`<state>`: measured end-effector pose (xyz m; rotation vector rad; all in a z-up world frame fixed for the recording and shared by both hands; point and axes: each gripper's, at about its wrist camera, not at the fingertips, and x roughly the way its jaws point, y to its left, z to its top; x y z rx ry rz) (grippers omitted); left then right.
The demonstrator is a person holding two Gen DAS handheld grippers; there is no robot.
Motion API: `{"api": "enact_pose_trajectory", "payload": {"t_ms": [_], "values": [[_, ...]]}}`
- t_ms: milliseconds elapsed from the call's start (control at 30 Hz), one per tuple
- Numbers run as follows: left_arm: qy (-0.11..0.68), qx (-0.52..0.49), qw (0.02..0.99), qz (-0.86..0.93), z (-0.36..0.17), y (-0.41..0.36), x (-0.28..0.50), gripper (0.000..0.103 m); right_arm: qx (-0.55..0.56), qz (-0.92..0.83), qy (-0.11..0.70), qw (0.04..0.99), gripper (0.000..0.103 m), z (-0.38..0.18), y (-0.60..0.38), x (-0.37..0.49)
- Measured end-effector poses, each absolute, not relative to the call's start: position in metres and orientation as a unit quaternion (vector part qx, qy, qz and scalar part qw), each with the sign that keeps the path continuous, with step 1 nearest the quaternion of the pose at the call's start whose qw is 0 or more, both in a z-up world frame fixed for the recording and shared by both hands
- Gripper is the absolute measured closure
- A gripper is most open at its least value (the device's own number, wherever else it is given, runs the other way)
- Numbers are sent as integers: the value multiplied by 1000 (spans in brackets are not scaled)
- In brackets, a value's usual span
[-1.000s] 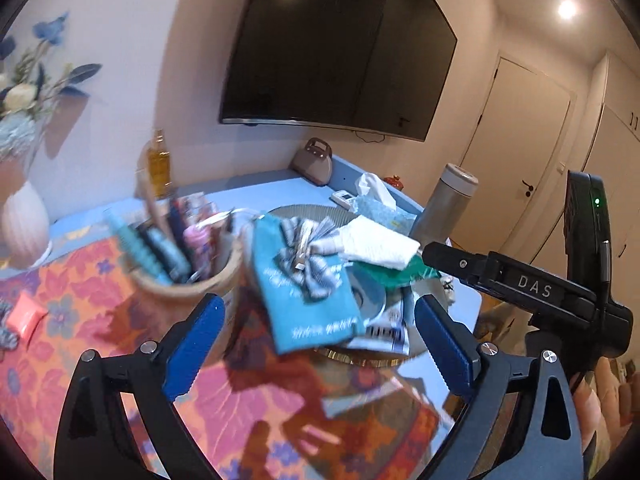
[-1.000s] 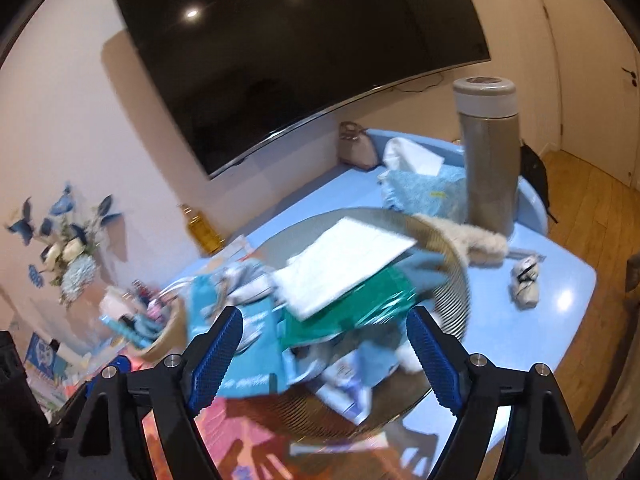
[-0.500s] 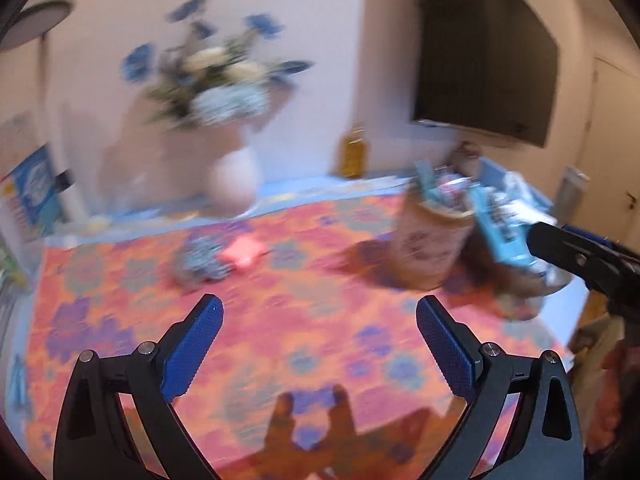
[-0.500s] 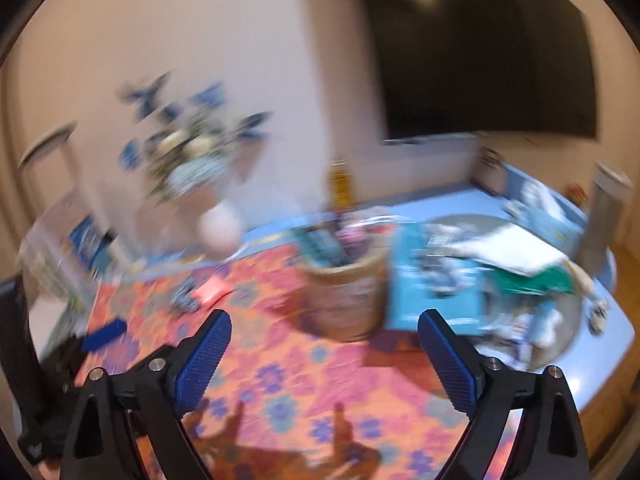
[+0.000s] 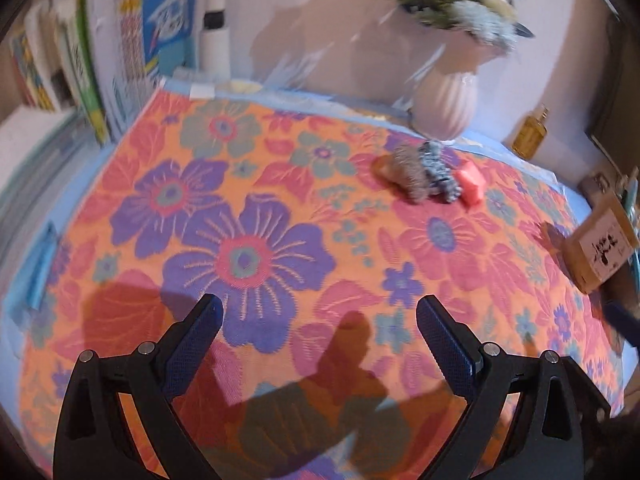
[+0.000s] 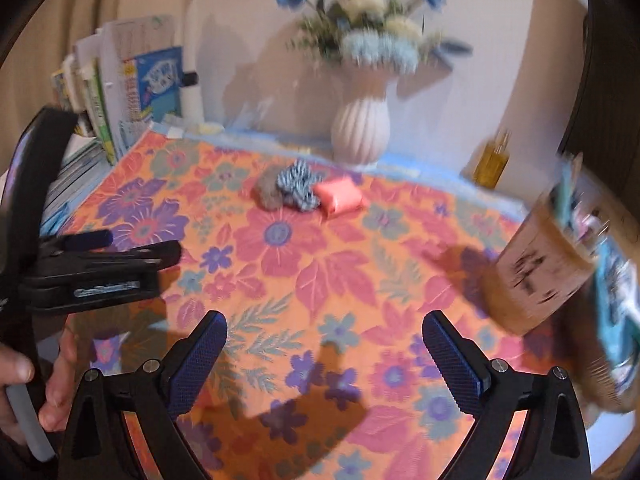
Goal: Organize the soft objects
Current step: 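Return both tools to the floral table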
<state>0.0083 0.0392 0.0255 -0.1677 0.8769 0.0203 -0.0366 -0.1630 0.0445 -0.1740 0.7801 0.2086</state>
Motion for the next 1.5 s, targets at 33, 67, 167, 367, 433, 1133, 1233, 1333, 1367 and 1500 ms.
{"api": "enact_pose_trajectory", "payload": {"t_ms": [33,67,167,367,433,1133,1233,1333,1367,1500], "values": [[424,-82,902,10,22,38,10,6,-77,101,383,915,5,39,-165,-31],[423,-85,902,11,18,39,11,6,-76,95,381,917,5,35,-165,-26],[422,-89,902,2,17,38,11,6,-98,58,344,932,5,27,-164,-20],[434,-67,898,6,12,32,12,6,-63,45,350,934,5,18,-180,-7],[440,-54,896,13,10,28,14,4,-46,46,348,935,0,19,-185,-6],[455,0,890,30,5,13,19,1,-11,51,463,885,0,-14,-188,24],[455,-2,890,29,5,13,19,1,-11,51,462,885,0,-14,-188,24],[455,-1,890,29,5,13,19,1,-11,51,462,885,0,-14,-188,24],[456,-2,890,29,5,14,19,1,-11,51,462,885,0,-14,-189,24],[456,-2,890,29,5,13,19,1,-11,51,461,886,0,-14,-189,24]]}}
